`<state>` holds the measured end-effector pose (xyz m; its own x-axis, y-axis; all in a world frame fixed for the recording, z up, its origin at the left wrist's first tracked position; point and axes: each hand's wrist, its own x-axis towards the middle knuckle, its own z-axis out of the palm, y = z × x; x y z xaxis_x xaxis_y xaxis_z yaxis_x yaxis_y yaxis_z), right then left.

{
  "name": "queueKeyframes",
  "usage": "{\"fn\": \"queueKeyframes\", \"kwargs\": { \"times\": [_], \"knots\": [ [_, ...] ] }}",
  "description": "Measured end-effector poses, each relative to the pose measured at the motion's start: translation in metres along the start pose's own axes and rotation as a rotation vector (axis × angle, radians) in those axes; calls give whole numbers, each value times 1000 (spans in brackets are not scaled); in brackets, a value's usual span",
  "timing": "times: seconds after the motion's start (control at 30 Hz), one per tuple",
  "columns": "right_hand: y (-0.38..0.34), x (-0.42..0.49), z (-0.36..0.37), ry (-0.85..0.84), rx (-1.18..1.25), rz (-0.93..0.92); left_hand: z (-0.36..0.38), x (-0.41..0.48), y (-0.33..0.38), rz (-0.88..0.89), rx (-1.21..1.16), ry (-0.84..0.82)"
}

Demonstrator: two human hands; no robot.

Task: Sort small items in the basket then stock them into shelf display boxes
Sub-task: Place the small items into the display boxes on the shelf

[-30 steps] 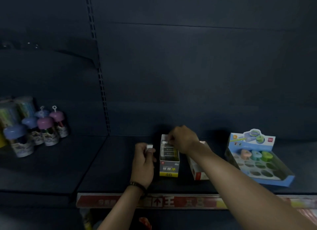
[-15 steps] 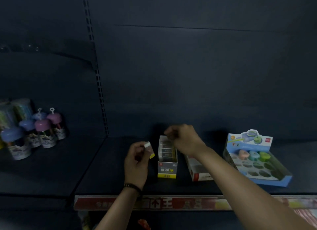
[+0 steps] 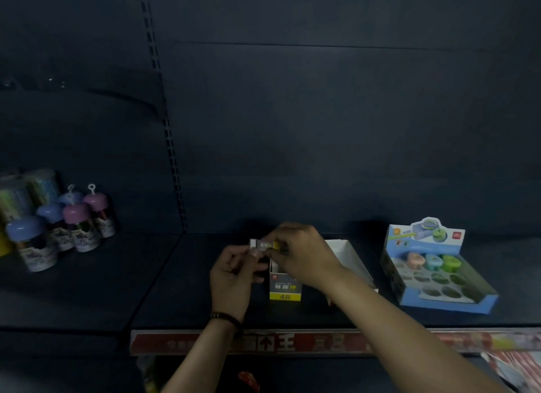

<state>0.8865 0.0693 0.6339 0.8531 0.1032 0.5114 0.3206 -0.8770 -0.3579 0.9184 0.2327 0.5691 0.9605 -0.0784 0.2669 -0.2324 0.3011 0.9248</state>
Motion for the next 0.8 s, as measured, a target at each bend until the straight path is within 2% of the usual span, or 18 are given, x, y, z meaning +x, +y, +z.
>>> {"fn": "queueKeyframes", "kwargs": {
  "times": [0.07, 0.17, 0.3, 0.8],
  "knots": [
    [5, 1, -14, -44, 18, 86, -2, 1, -4, 51, 107, -114],
    [17, 3, -35, -155, 14, 235, -6, 5, -11, 25, 269, -282],
    [27, 7, -43, -331, 13, 289, -5, 6, -14, 23, 405, -396],
    [21, 3, -46, -540, 73, 304, -3, 4, -12, 19, 412, -370]
  ]
}}
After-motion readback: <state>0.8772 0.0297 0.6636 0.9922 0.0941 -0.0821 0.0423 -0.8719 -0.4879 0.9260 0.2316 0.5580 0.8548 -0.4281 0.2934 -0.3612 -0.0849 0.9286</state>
